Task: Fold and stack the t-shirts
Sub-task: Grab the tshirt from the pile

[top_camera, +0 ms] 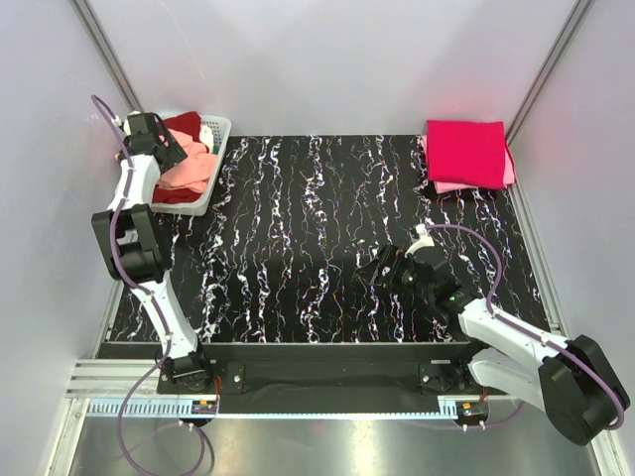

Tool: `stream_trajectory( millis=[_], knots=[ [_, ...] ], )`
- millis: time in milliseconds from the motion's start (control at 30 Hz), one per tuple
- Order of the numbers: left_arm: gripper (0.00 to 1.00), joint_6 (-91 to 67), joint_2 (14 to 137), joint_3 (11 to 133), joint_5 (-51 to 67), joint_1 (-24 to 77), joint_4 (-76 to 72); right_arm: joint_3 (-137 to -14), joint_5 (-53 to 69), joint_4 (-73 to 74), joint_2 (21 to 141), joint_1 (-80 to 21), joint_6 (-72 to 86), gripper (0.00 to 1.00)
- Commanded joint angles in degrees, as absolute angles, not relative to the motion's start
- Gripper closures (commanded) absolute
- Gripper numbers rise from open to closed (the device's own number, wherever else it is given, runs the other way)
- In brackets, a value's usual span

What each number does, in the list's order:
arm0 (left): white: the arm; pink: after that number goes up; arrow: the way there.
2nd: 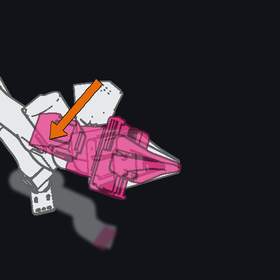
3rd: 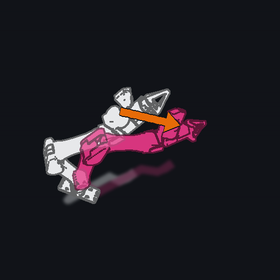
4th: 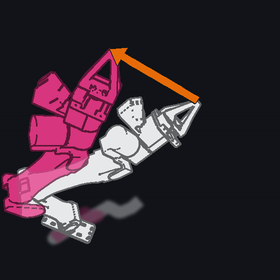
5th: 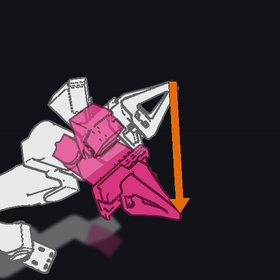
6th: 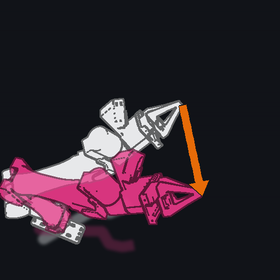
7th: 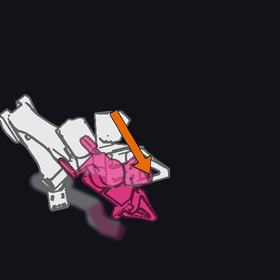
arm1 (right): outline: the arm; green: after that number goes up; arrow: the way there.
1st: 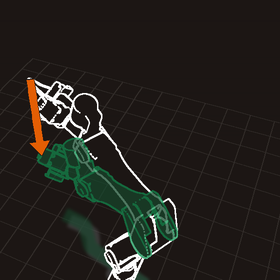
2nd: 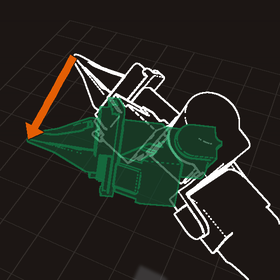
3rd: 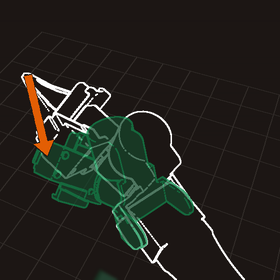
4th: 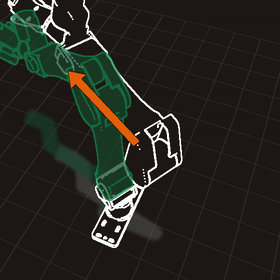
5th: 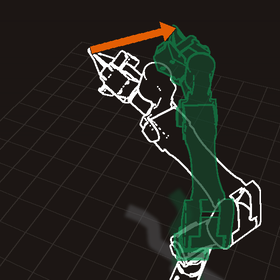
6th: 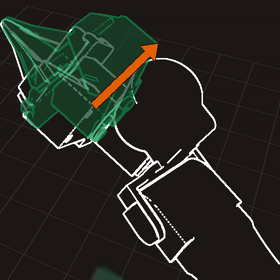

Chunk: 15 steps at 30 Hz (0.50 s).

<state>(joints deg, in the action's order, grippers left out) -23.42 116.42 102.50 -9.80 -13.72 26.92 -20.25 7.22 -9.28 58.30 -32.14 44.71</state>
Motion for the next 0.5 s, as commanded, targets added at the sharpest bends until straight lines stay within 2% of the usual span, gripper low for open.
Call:
stream_trajectory(
  millis=[0, 100, 233, 267, 367, 467],
  knots=[
    [0.14, -20.66, 121.26, 108.53, -10.45, -13.97, 23.9, -20.74, 8.17, -12.39, 58.71, -32.43, 44.03, 0.0],
    [0.17, -19.86, 126.28, 115.55, -12.39, -13.89, 27.5, -20.57, 7.91, -13.01, 58.88, -32.43, 44.21, 0.0],
    [0.39, -19.77, 126.39, 114.18, -12.74, -13.89, 26.56, -20.57, 7.73, -13.36, 59.15, -32.52, 44.3, 0.0],
    [0.48, -20.12, 125.6, 112.86, -12.74, -13.89, 25.67, -20.57, 7.65, -13.36, 59.24, -32.43, 44.38, 0.0],
    [0.67, -20.74, 122.0, 109.26, -13.62, -13.62, 23.64, -20.48, 7.65, -13.45, 59.24, -32.43, 44.21, 0.0],
    [0.72, -21.53, 117.62, 106.8, -15.29, -12.49, 23.64, -20.39, 7.56, -13.54, 59.15, -32.43, 44.3, 0.0]
  ],
)
